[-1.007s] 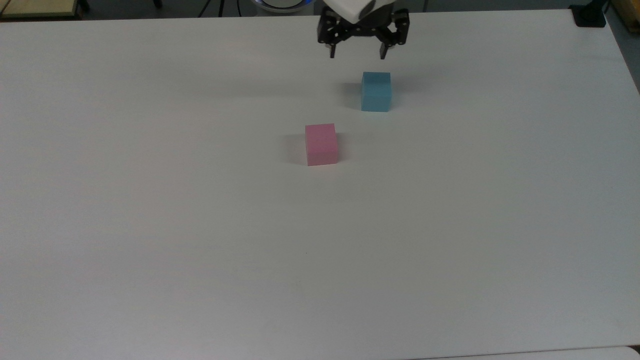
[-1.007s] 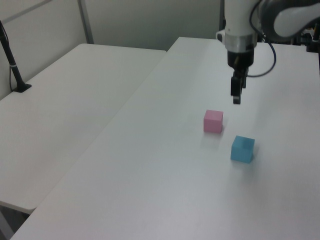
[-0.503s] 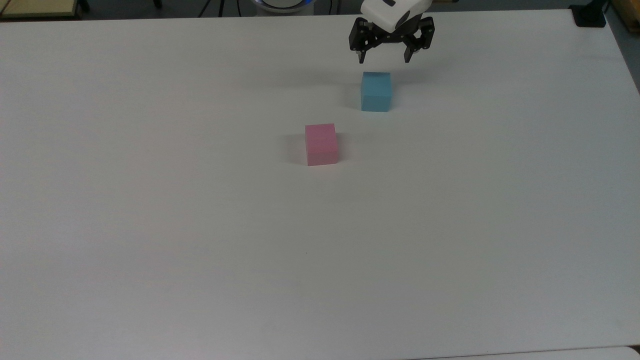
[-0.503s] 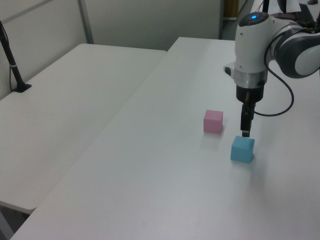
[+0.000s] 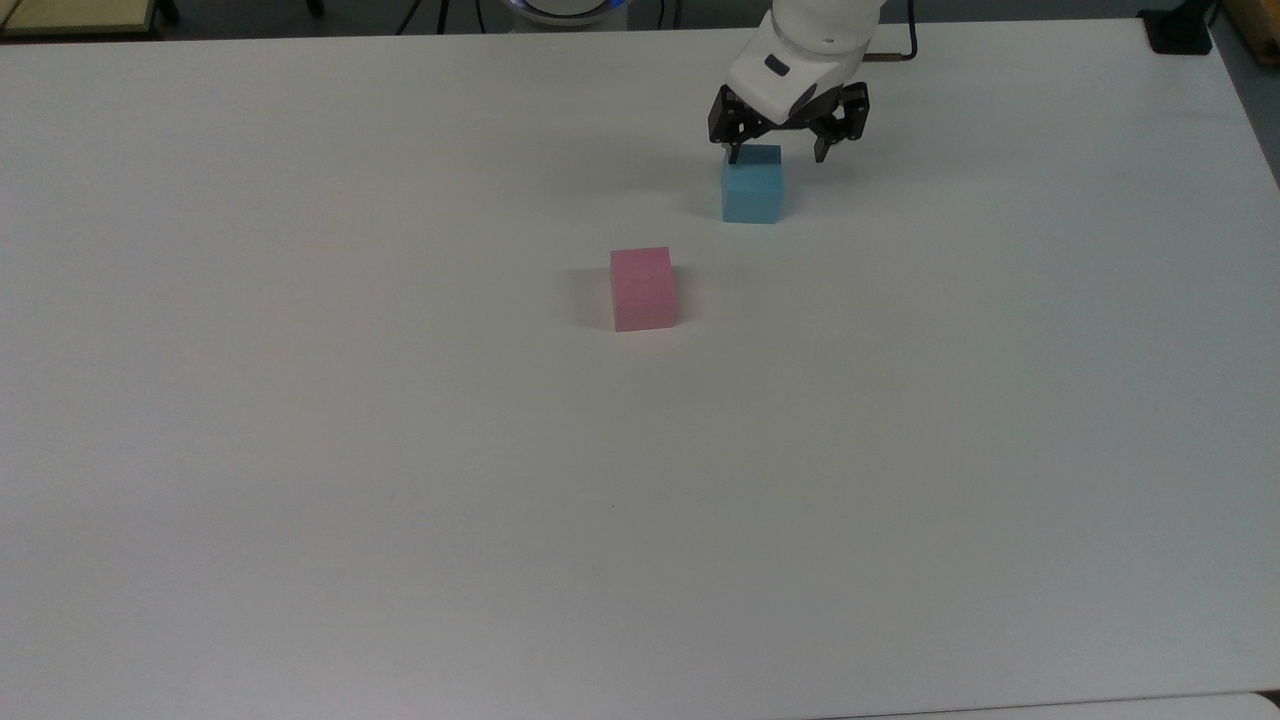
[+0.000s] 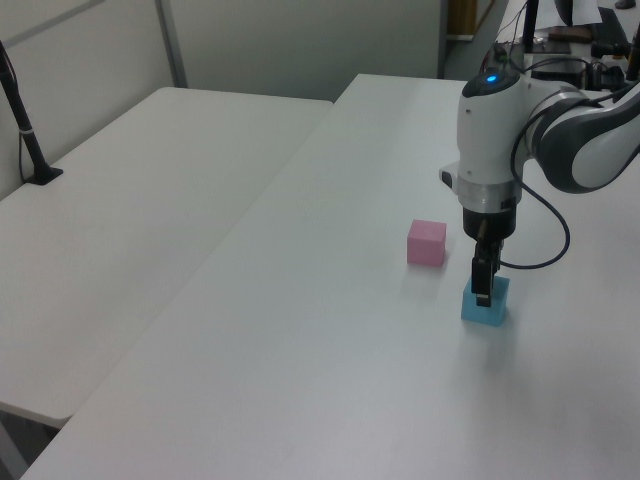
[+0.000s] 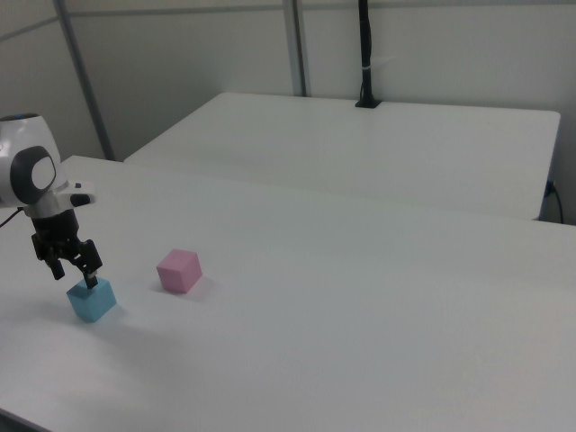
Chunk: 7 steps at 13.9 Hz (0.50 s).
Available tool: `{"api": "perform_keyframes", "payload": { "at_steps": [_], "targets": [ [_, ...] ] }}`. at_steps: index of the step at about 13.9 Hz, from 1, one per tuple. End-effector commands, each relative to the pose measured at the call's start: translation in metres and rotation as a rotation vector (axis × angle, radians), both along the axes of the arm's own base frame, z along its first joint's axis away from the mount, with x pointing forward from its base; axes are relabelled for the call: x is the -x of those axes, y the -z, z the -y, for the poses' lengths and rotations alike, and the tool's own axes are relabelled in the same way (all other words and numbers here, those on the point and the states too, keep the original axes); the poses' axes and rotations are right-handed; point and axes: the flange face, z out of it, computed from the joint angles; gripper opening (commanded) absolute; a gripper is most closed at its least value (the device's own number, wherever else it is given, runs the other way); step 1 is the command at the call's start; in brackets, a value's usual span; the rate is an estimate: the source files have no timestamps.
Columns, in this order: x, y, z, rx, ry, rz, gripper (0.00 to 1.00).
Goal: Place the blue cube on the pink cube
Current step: 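Lower the gripper around the light-blue cube and close on it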
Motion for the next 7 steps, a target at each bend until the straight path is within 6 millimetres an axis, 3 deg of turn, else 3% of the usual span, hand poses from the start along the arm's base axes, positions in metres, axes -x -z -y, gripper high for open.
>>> {"api": "perform_keyframes", "payload": {
  "at_steps": [1,5,7],
  "targets": [
    [-0.001,0.011,-0.003,-0.005,0.012,0.004,1.00],
    [-0.006,0.023,0.001,-0.003,0.008,0.008,1.00],
    [-0.007,0.033,0.001,0.011,-0.006,0.000,0.90]
  ]
}}
